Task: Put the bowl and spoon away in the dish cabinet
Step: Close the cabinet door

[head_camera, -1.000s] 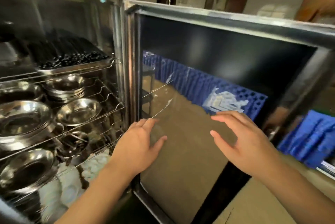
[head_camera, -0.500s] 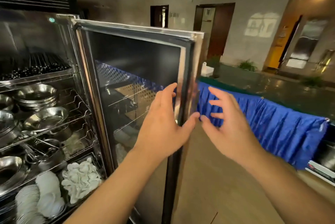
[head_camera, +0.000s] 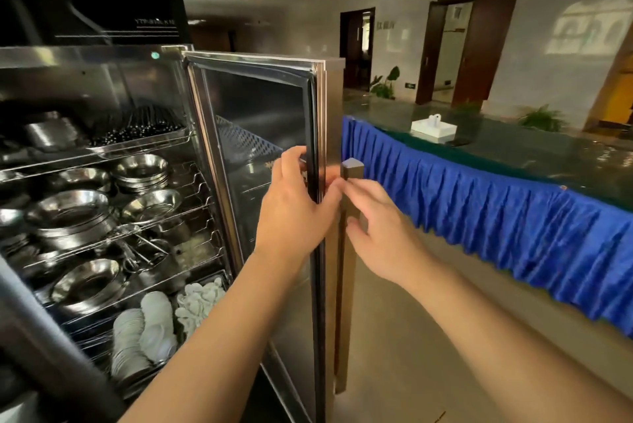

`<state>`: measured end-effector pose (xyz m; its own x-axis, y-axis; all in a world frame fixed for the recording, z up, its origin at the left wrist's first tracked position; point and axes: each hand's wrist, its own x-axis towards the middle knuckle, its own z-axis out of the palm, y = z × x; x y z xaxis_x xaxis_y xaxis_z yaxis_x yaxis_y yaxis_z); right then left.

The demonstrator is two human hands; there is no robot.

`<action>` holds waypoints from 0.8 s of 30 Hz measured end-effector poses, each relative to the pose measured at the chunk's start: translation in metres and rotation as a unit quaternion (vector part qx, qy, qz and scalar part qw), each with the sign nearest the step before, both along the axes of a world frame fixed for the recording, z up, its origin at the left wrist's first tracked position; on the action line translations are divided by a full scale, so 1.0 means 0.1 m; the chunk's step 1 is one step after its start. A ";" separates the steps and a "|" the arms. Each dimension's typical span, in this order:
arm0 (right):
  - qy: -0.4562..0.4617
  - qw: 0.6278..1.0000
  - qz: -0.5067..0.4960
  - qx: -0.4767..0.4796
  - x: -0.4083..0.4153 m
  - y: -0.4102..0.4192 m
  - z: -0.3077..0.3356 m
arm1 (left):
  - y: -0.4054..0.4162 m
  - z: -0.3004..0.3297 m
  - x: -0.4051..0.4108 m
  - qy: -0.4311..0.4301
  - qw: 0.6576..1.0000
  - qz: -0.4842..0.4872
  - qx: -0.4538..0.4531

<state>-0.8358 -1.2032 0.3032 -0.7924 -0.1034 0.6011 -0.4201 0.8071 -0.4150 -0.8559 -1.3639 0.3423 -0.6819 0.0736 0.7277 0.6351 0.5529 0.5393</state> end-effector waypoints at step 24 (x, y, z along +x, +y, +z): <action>-0.141 0.931 0.253 -0.224 -0.16 -1.60 -0.37 | -1.91 -0.06 0.64 -0.018 0.978 0.188 0.091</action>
